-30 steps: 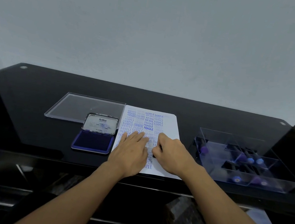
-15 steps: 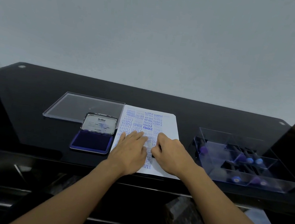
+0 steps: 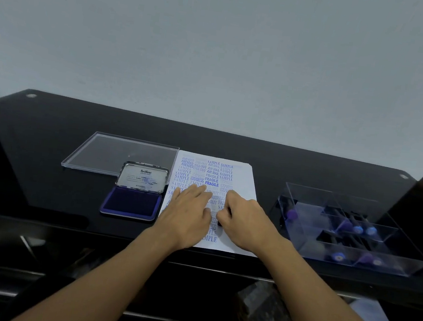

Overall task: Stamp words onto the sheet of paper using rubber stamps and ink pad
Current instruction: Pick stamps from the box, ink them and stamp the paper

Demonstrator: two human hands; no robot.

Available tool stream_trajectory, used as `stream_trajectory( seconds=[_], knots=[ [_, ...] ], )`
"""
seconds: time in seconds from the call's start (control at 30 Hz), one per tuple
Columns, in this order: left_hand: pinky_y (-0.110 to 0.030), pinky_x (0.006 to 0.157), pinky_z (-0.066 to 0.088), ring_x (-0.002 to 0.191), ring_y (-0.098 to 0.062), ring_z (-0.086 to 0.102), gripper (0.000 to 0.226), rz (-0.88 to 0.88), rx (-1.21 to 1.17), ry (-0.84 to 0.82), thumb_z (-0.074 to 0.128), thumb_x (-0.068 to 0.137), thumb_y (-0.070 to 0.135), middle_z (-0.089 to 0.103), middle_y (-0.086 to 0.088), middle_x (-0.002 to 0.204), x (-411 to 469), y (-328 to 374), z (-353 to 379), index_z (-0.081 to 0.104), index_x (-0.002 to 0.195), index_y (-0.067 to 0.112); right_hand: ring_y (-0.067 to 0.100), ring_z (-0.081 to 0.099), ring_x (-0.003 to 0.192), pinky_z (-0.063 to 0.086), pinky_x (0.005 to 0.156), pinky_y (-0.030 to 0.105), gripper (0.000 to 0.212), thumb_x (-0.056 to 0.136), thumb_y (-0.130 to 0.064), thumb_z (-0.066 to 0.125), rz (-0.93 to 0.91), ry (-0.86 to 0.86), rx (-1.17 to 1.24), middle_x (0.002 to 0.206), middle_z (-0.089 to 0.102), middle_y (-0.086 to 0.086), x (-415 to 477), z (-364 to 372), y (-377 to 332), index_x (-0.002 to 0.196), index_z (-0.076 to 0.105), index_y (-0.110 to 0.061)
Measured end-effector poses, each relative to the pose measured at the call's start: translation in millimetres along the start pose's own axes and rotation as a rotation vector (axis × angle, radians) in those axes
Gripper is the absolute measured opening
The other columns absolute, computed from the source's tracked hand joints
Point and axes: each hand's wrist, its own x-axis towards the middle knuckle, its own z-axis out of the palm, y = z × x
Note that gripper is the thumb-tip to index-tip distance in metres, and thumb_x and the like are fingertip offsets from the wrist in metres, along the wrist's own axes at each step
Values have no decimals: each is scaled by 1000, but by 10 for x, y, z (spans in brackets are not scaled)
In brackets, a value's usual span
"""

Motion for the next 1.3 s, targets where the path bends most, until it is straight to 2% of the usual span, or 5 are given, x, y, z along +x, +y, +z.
stream_trajectory(
  seconds=[0.53, 0.77, 0.87, 1.07, 1.3],
  knots=[
    [-42, 123, 2, 151, -15, 8, 51, -25, -2, -12, 32, 103, 24, 17, -1, 164, -100, 27, -83, 29, 154, 17, 22, 45, 63, 30, 51, 34, 17, 96, -28, 43, 19, -14, -17, 73, 54, 5, -30, -24, -27, 85, 39, -16],
    [-41, 122, 9, 150, -15, 9, 50, -38, -5, -2, 33, 103, 24, 19, 0, 163, -134, 50, -152, 31, 153, 17, 23, 51, 69, 39, 58, 36, 16, 95, -29, 44, 25, -78, -18, 79, 57, 4, 15, -131, -45, 85, 45, -16],
    [-39, 122, 11, 149, -16, 13, 49, -43, -6, 22, 34, 103, 23, 21, 0, 163, -145, 90, -218, 33, 152, 18, 25, 53, 74, 42, 64, 37, 18, 95, -29, 45, 29, -56, 16, 82, 58, 4, 43, -239, -47, 84, 49, -15],
    [-30, 117, 11, 147, -13, 16, 47, -26, -26, 84, 35, 105, 23, 25, 1, 161, -137, 154, -393, 35, 151, 17, 21, 51, 73, 39, 59, 32, 19, 94, -26, 48, 43, -1, 92, 86, 62, 6, 81, -518, -51, 86, 55, -10],
    [-30, 119, 9, 149, -12, 14, 47, -24, -49, 101, 36, 105, 25, 24, 2, 162, -121, 189, -470, 35, 151, 19, 17, 49, 66, 39, 57, 30, 17, 94, -24, 50, 25, 32, 102, 84, 62, 4, 68, -646, -61, 84, 56, -12]
  ],
)
